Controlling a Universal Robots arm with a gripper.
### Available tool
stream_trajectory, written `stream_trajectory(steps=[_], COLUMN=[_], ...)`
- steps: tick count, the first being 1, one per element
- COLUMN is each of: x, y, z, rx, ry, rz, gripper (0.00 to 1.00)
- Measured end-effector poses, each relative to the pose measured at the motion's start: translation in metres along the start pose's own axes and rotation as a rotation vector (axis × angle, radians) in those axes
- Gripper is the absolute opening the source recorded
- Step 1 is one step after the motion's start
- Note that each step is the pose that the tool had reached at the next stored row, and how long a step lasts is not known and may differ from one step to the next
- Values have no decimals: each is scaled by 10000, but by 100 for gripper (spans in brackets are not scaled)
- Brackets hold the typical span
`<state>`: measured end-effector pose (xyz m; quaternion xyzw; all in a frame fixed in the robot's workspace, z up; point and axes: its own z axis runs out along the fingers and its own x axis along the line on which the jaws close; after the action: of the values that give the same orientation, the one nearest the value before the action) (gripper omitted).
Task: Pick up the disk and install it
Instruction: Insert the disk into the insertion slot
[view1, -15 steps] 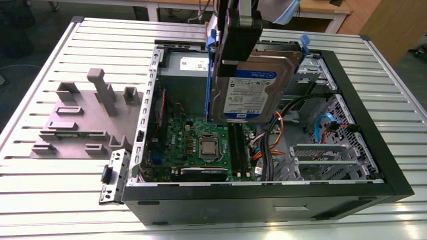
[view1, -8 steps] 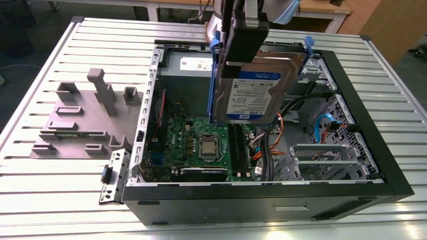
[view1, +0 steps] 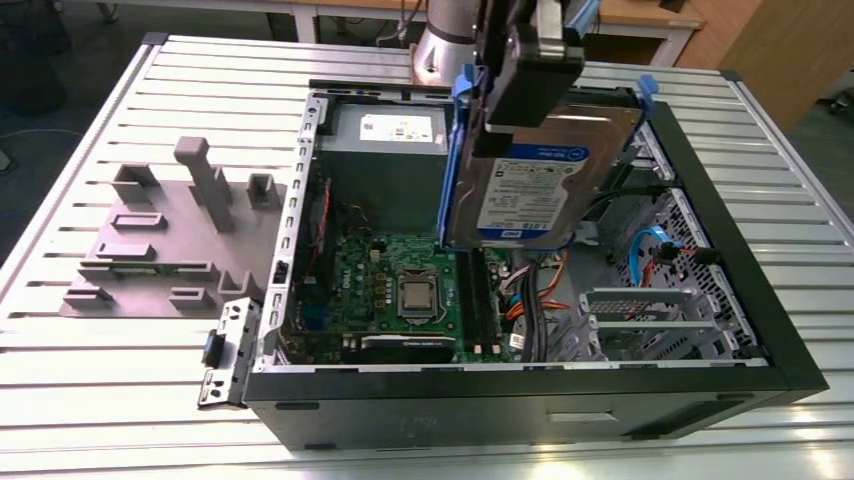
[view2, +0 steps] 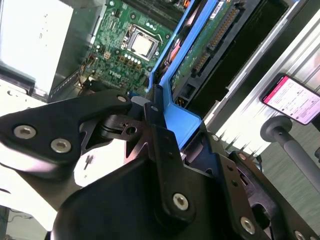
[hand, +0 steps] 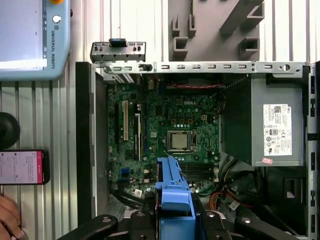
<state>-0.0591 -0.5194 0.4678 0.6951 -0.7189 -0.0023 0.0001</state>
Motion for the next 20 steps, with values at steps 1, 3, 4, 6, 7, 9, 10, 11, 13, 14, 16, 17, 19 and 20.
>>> stream_trajectory(steps=[1,3,4,6,7,9,10,11,13,14,16,17,19,20], x=[-1,-1,-1,10,25,77,105,126,129,129,129,129,129,130], y=[-23,-57,-67,-75,-76,-79,-81,-82,-82,-82,-82,-82,-82,-82], z=[0,0,0,1,3,6,8,9,10,10,10,10,10,15], rx=[-2,-3,-4,-4,-4,-4,-4,-4,-4,-4,-4,-4,-4,-4], ry=[0,0,1,1,1,1,0,1,0,0,1,1,1,1], rz=[0,0,-1,0,0,0,0,0,0,1,0,0,0,0], gripper=[36,36,36,36,36,36,36,36,36,36,36,36,36,36])
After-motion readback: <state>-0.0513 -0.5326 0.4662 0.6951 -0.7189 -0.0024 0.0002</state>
